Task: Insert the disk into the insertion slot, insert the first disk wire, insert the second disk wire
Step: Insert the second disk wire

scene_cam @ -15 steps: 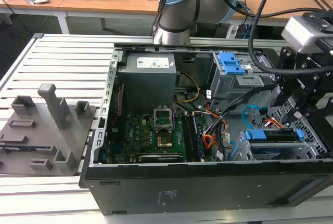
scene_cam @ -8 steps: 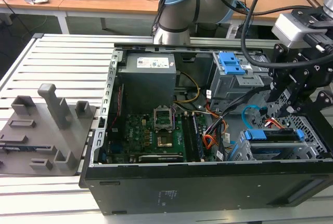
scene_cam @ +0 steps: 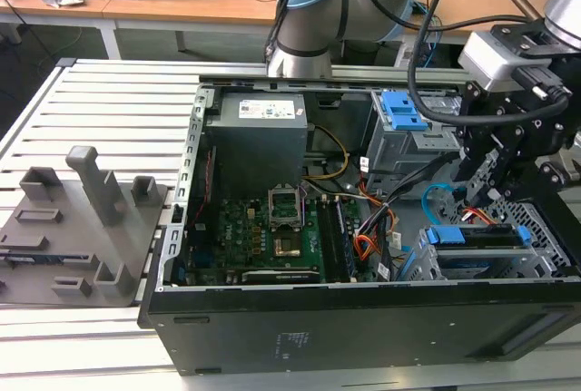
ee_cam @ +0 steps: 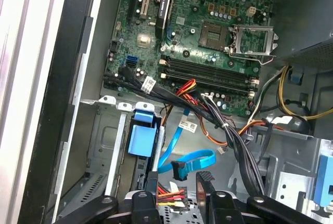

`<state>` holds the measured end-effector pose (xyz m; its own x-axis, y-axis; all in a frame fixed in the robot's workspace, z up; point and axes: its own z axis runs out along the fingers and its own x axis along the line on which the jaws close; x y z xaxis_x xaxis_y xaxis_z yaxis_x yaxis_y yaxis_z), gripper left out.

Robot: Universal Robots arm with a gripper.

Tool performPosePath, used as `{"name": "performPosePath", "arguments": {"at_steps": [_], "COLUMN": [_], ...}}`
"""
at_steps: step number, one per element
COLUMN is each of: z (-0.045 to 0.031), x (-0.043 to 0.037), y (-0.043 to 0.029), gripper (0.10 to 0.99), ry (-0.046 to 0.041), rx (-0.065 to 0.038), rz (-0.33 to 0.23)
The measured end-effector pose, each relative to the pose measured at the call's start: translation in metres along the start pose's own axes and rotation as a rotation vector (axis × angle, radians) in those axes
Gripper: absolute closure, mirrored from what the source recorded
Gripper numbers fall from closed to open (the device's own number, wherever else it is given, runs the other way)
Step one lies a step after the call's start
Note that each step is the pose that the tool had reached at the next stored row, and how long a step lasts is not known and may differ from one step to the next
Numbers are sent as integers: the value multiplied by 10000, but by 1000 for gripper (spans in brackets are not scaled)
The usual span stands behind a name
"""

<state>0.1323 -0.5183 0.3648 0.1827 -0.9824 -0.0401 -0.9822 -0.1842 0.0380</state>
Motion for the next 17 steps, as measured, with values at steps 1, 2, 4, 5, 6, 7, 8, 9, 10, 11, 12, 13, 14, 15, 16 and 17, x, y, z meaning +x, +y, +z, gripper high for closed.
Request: {"name": "performPosePath", "arguments": {"at_steps": [1, 2, 4, 5, 6, 7, 8, 9, 10, 11, 12, 13, 14, 15, 16, 17], "z": [4, 11, 23, 35, 48, 48, 48, 50, 49, 49, 49, 49, 49, 49, 49, 49], "x": [-9, -16, -22, -22, -22, -21, -21, -21, -21, -21, -21, -21, -21, -21, -21, -21], "y": [50, 89, 122, 126, 125, 125, 126, 126, 126, 126, 126, 126, 126, 126, 126, 126], "gripper": [663, 663, 663, 663, 663, 663, 663, 663, 663, 663, 745, 808, 867, 925, 925, 925], "ry": [46, 92, 189, 199, 226, 260, 267, 276, 286, 294, 308, 316, 322, 337, 347, 358], "rx": [-5, -11, -32, -35, -41, -49, -49, -51, -53, -55, -57, -59, -60, -63, -65, -67], "rz": [-11, -24, -88, -127, -177, -180, -179, -179, -179, -179, -178, -179, -179, -179, -179, -179]}}
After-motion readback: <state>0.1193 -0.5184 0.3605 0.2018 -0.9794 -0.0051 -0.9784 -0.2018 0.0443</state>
